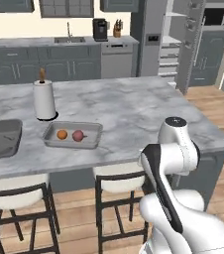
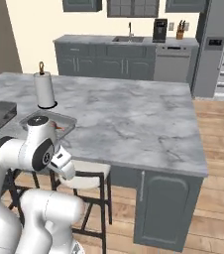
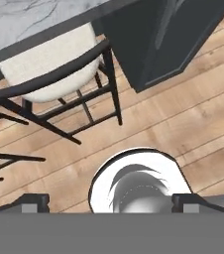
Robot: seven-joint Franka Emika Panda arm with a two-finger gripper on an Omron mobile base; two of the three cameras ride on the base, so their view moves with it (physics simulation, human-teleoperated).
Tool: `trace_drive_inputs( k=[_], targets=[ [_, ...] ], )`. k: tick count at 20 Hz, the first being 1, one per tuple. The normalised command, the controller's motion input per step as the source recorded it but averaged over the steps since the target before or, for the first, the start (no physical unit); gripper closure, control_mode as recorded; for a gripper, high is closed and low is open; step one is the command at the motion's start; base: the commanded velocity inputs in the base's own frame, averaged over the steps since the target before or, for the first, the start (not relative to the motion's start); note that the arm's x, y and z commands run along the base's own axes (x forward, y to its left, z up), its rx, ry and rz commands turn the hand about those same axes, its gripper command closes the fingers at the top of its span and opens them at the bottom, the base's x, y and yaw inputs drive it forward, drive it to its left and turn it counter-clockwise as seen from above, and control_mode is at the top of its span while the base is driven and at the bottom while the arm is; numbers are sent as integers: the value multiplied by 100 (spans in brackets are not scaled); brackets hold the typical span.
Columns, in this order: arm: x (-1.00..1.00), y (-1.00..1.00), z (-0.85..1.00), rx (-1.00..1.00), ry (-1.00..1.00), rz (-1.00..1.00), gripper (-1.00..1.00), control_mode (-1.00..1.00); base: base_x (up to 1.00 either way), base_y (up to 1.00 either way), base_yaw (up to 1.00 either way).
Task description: Place the cold items (onion and tangerine) from the fridge in one tupperware on the dining counter. Place the warm items (hot dog and kebab skewer) in the stove area in another tupperware.
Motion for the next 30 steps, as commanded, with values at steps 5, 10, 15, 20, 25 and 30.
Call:
trace_drive_inputs(
  k=[5,10,15,20,25,30],
  targets=[
    [0,0,0,0,0,0,-100,100,24,-100,-36],
    [0,0,0,0,0,0,-100,100,51,-100,-32],
    [0,0,0,0,0,0,-100,100,58,-100,-31],
    [0,0,0,0,0,0,-100,100,56,-100,-34],
    [0,0,0,0,0,0,-100,100,37,-97,-40],
    [0,0,0,0,0,0,-100,100,12,-63,-56]
  ],
)
